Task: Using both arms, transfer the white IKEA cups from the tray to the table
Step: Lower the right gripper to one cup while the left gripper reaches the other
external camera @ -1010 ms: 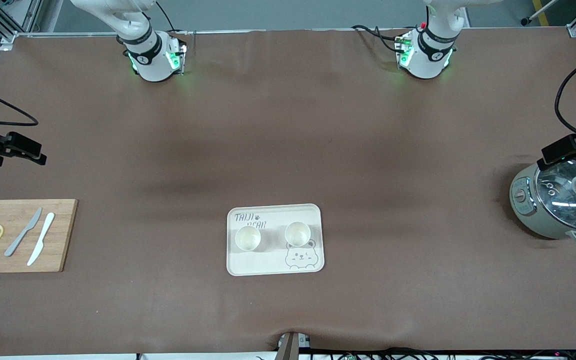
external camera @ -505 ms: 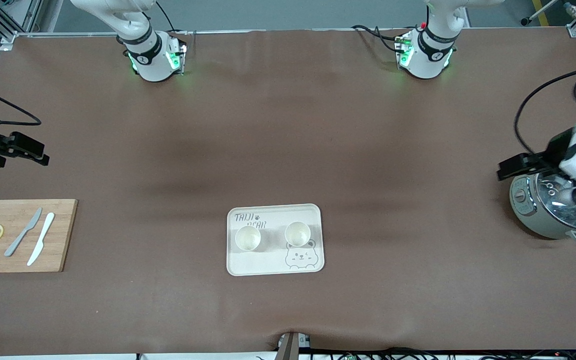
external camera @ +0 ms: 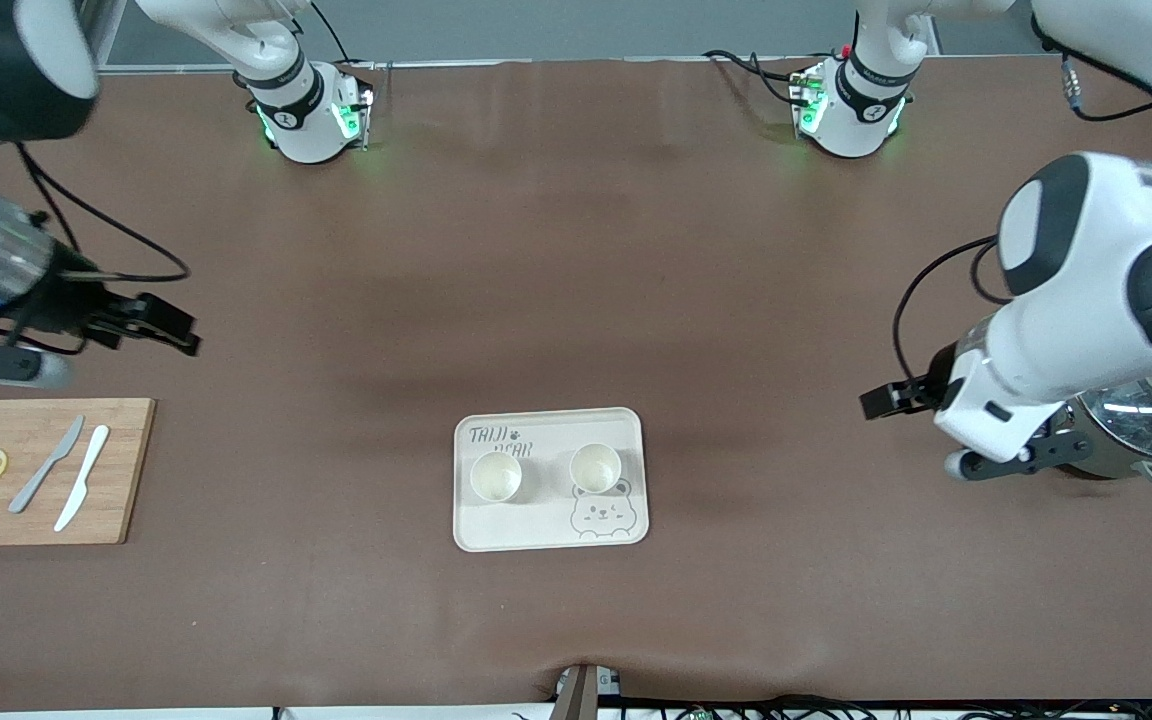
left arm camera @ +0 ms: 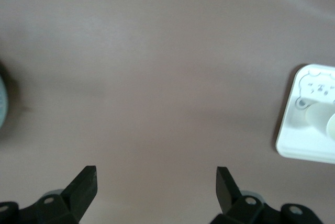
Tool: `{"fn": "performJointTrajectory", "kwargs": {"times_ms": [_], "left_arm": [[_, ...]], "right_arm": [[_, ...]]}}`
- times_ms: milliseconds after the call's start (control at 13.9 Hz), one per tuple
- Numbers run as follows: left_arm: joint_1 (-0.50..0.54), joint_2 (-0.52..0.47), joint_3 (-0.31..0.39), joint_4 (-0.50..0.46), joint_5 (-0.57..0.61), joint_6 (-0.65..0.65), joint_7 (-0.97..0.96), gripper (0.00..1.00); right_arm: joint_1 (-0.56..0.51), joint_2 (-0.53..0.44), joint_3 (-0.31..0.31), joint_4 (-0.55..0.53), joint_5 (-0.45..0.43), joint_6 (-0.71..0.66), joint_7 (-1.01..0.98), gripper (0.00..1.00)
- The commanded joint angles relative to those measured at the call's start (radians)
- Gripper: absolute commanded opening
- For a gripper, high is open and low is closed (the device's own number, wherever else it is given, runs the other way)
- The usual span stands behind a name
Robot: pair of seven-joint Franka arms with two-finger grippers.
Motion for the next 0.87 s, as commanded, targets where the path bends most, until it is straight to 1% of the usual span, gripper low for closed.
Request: {"fn": "performJointTrajectory", "kwargs": {"times_ms": [0,288,505,793], "left_arm": [[-0.038,0.044,-0.002,0.017,-0.013,0.067,-0.088,1.00],[-0.110,0.109,0.000,0.017,-0.013,0.186,-0.229,1.00],[-0.161,0.153,0.000,0.017,-0.012,0.266,-0.326,1.00],[-0.237,0.224,0.007,0.017,-0.001,0.387,-0.422,1.00]], "right_arm": [[0.082,0.054,-0.007,0.031,0.004,0.051,0.115,1.00],[0.176,0.132,-0.008,0.038,-0.001,0.150,0.179,1.00],[0.207,0.193,-0.007,0.040,0.005,0.249,0.239,1.00],[0.239,0.273,-0.007,0.038,0.005,0.332,0.285,1.00]]}}
